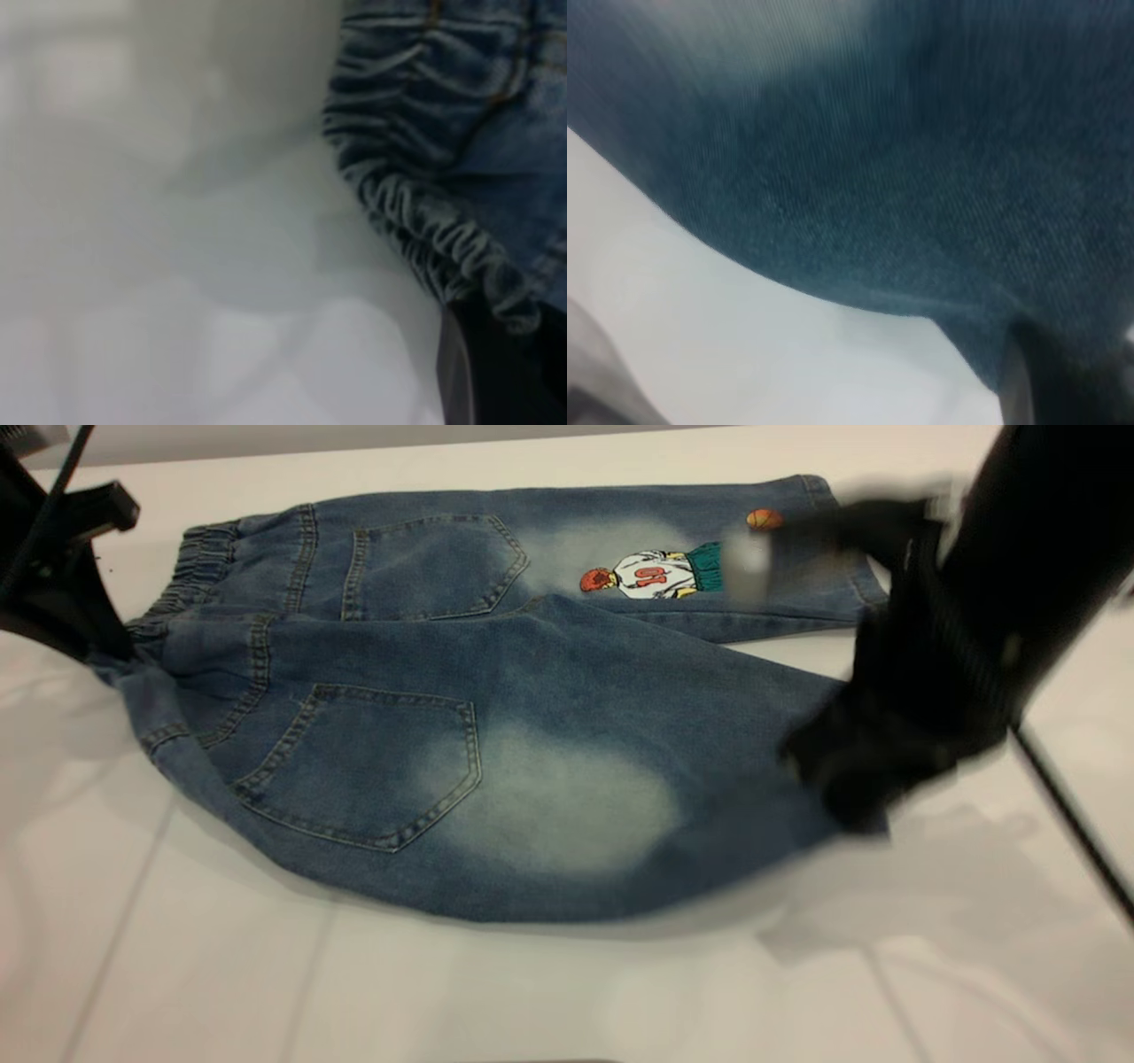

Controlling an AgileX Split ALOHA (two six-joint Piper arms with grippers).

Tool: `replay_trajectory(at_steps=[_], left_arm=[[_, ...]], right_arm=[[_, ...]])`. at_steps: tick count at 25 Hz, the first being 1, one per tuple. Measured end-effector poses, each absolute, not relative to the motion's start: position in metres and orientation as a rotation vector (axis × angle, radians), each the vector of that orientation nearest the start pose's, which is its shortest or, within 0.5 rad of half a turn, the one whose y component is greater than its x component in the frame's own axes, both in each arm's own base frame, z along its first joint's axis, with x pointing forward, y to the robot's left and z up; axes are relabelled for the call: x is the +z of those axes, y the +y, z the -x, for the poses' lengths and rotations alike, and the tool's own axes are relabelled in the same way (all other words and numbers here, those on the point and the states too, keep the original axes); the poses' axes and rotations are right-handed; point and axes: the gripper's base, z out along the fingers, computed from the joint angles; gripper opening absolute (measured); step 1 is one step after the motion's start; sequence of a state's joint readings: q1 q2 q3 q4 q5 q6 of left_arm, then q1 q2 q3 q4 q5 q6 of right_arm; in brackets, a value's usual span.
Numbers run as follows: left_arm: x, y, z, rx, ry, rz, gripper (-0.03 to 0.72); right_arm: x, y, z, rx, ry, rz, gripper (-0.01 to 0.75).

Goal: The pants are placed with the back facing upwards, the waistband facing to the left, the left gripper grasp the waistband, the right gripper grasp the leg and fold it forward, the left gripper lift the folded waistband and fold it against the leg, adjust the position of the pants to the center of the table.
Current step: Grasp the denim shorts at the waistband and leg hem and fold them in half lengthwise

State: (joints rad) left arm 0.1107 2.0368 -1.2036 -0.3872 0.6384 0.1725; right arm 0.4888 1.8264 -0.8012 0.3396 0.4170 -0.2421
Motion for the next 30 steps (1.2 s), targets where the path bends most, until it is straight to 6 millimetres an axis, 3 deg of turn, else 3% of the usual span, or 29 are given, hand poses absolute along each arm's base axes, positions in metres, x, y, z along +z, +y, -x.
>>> replay_trajectory(at_steps=[6, 12, 18, 22, 30], left_arm=[[0.127, 0.018, -0.389, -0.424, 2.838, 0.404, 0.067], [0.146, 0.015, -0.406, -0.498, 2.759, 0.438, 0.069], [0.160, 0.011, -0.420, -0.628, 2.623, 0.582, 0.069], [0.164, 0.012, -0.427, -0.684, 2.511, 0.731, 0.069], [0.169, 0.017, -0.441, -0.757, 2.266, 0.999, 0.069]], right_arm=[[0.159, 0.150, -0.279, 0.337, 2.733, 0.585, 0.025], [0.182, 0.123, -0.314, 0.326, 2.674, 0.430, 0.025], [0.199, 0.093, -0.338, 0.302, 2.623, 0.290, 0.025], [0.202, 0.088, -0.345, 0.288, 2.584, 0.259, 0.025], [0.182, 0.094, -0.374, 0.275, 2.578, 0.255, 0.026]])
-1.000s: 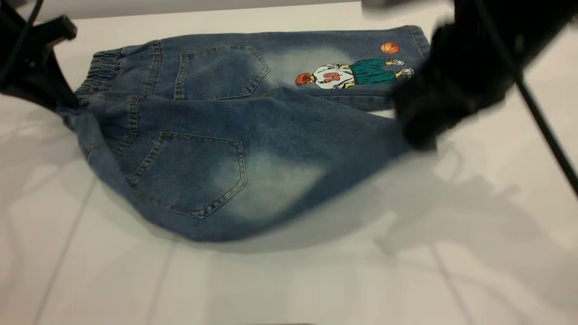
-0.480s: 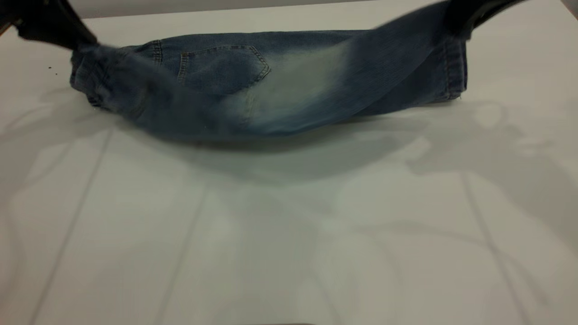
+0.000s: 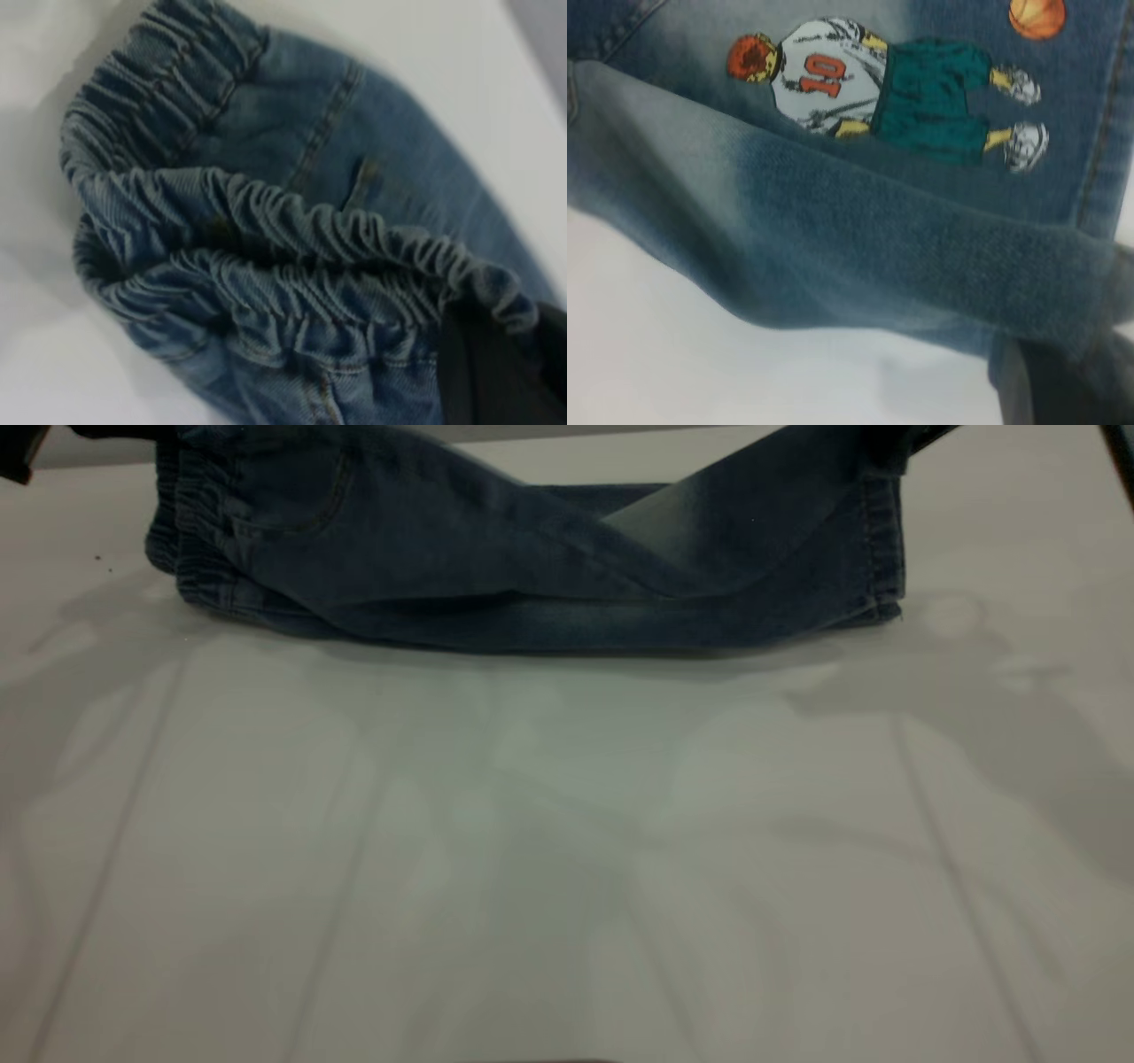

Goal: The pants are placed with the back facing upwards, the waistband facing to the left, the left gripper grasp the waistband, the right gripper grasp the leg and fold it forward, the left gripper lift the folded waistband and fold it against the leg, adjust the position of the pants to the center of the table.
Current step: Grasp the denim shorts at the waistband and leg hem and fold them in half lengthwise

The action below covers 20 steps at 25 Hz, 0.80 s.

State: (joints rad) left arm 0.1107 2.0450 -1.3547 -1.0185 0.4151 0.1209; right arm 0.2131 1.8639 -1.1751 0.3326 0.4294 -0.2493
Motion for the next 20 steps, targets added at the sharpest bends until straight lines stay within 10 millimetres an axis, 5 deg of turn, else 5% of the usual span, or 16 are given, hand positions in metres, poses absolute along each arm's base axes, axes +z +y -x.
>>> replay_trajectory(at_steps=[5, 11, 20], left_arm=[[0.167, 0.021, -0.447, -0.795, 2.142, 1.149, 0.069], [0.140, 0.027, -0.453, -0.808, 2.047, 1.348, 0.069], [0.116, 0.036, -0.457, -0.735, 1.959, 1.485, 0.069]], right_arm=[[0.170, 0.099, -0.401, 0.270, 2.561, 0.256, 0.026], [0.154, 0.102, -0.428, 0.248, 2.505, 0.233, 0.026], [0.141, 0.076, -0.443, 0.202, 2.449, 0.120, 0.026]])
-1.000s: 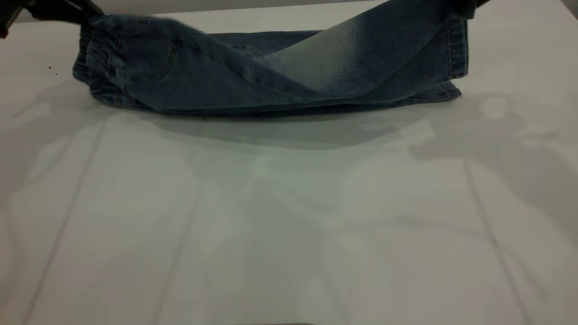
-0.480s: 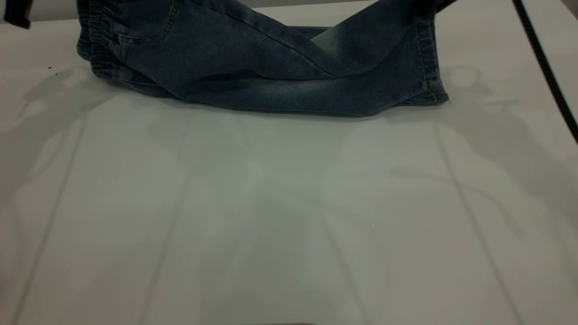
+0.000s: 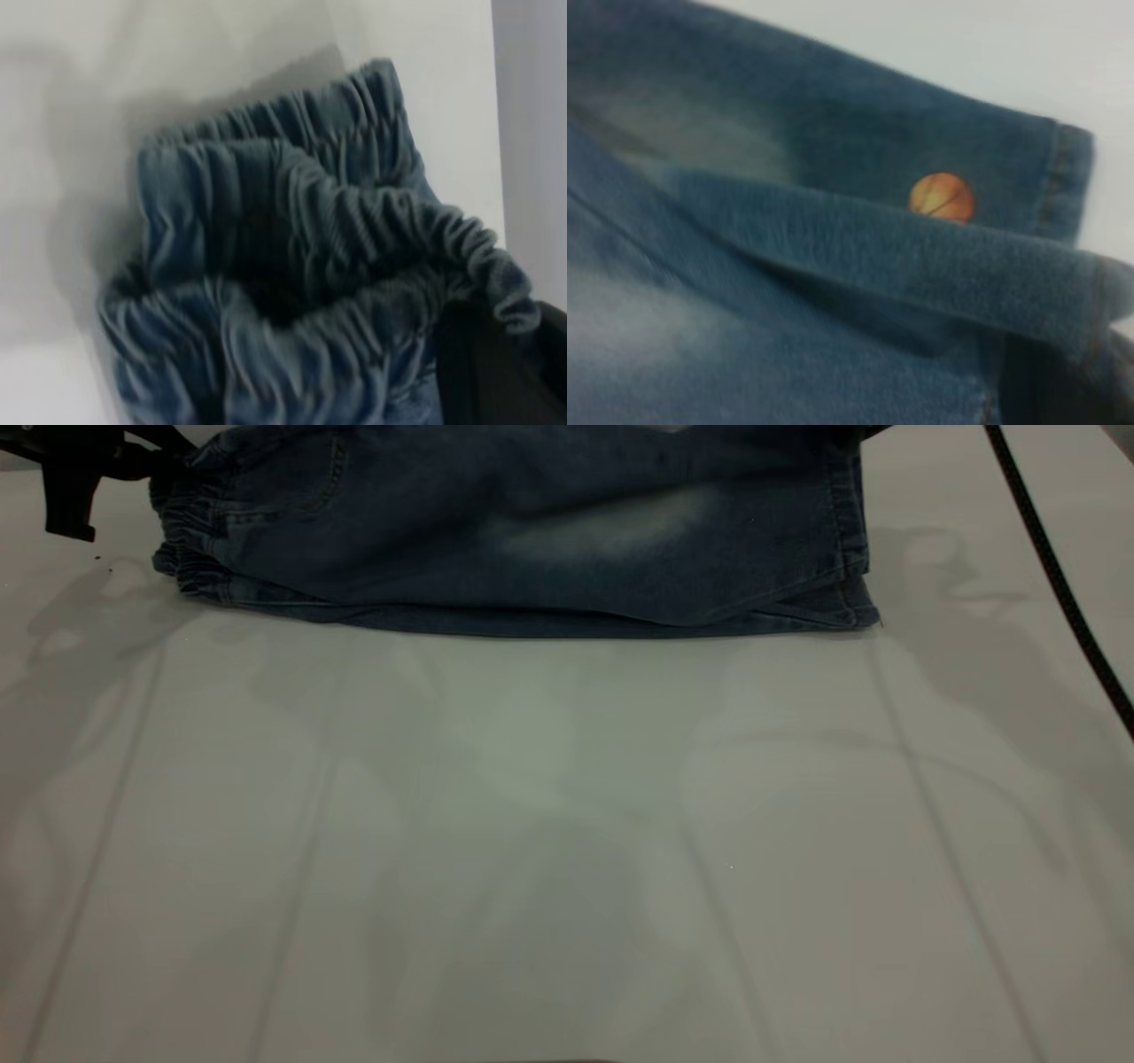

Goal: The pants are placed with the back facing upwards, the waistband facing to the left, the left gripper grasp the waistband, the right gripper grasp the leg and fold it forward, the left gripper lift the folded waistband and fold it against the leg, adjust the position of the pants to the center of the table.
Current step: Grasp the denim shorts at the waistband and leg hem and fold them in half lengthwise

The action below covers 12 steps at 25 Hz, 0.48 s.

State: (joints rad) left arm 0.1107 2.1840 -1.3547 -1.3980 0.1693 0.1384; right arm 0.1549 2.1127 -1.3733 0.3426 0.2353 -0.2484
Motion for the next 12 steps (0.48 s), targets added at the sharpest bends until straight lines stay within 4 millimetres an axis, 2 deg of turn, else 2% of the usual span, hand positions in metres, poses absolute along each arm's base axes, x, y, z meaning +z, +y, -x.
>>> replay_trajectory(at_steps=[2, 7, 9, 12], left_arm=[[0.1155, 0.0363, -0.4571, -0.720, 1.963, 1.470, 0.069], [0.1156, 0.0369, -0.4572, -0.706, 1.969, 1.451, 0.076], [0.1156, 0.0369, -0.4572, -0.695, 1.983, 1.425, 0.085], [0.1156, 0.0374, -0.4573, -0.670, 2.005, 1.378, 0.122]], right_arm=[[0.1406, 0.0701, -0.4442, 0.198, 2.448, 0.096, 0.027], [0.1407, 0.0683, -0.4446, 0.198, 2.446, 0.086, 0.046], [0.1407, 0.0683, -0.4446, 0.198, 2.446, 0.086, 0.076], [0.1407, 0.0683, -0.4446, 0.198, 2.446, 0.084, 0.168]])
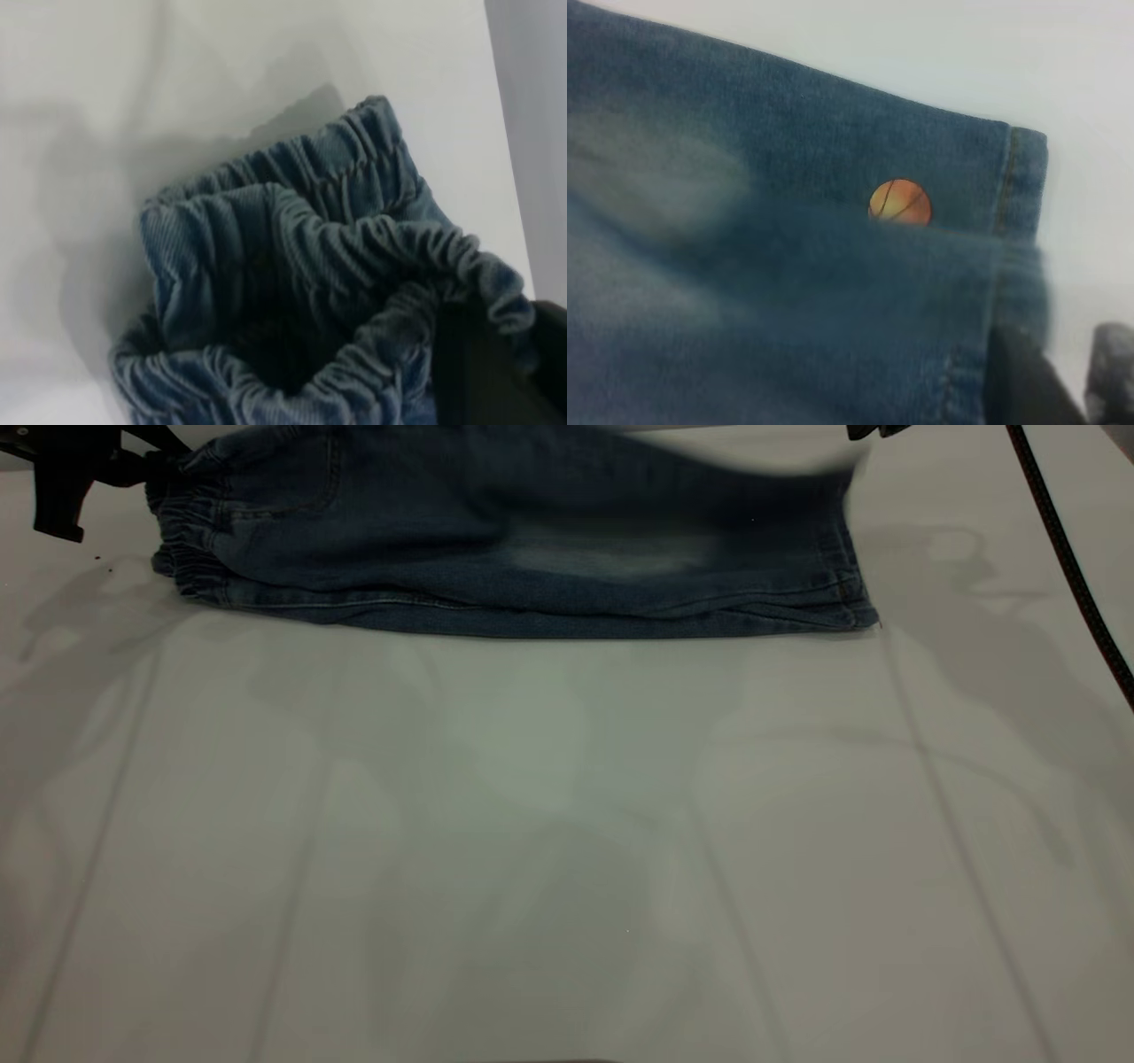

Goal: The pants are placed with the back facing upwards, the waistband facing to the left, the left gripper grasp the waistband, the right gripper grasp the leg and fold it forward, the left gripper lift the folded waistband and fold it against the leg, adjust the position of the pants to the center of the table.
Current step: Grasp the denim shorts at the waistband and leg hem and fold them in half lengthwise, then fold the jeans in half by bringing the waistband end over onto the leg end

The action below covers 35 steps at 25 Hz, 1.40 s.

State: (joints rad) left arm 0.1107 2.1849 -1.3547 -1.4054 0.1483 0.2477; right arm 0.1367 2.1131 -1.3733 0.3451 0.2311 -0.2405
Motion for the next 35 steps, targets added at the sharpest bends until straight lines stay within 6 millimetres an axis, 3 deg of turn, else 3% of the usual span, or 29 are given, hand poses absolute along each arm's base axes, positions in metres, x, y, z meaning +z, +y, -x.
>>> replay_trajectory(at_steps=[7, 11, 15, 19, 23, 30, 33, 35], left_arm=[[0.116, 0.037, -0.457, -0.637, 2.045, 1.296, 0.356], [0.124, 0.036, -0.464, -0.618, 2.086, 1.152, 0.484], [0.147, 0.029, -0.478, -0.645, 2.150, 0.816, 0.522], [0.175, 0.015, -0.489, -0.687, 2.182, 0.344, 0.526], [0.184, 0.006, -0.487, -0.666, 2.238, 0.026, 0.526], [0.191, 0.017, -0.481, -0.428, 2.491, -0.237, 0.526], [0.198, 0.029, -0.481, -0.254, 2.591, -0.219, 0.526], [0.199, 0.036, -0.481, -0.169, 2.626, -0.159, 0.526]], right_arm=[[0.140, 0.069, -0.444, 0.213, 2.459, 0.067, 0.477], [0.139, 0.069, -0.442, 0.220, 2.476, 0.068, 0.562], [0.139, 0.069, -0.442, 0.217, 2.480, 0.082, 0.575], [0.143, 0.070, -0.440, 0.197, 2.485, 0.164, 0.579], [0.153, 0.072, -0.441, 0.214, 2.508, 0.218, 0.579], [0.181, 0.080, -0.449, 0.286, 2.555, 0.279, 0.579], [0.193, 0.093, -0.451, 0.310, 2.547, 0.328, 0.579], [0.198, 0.113, -0.449, 0.325, 2.528, 0.385, 0.579]])
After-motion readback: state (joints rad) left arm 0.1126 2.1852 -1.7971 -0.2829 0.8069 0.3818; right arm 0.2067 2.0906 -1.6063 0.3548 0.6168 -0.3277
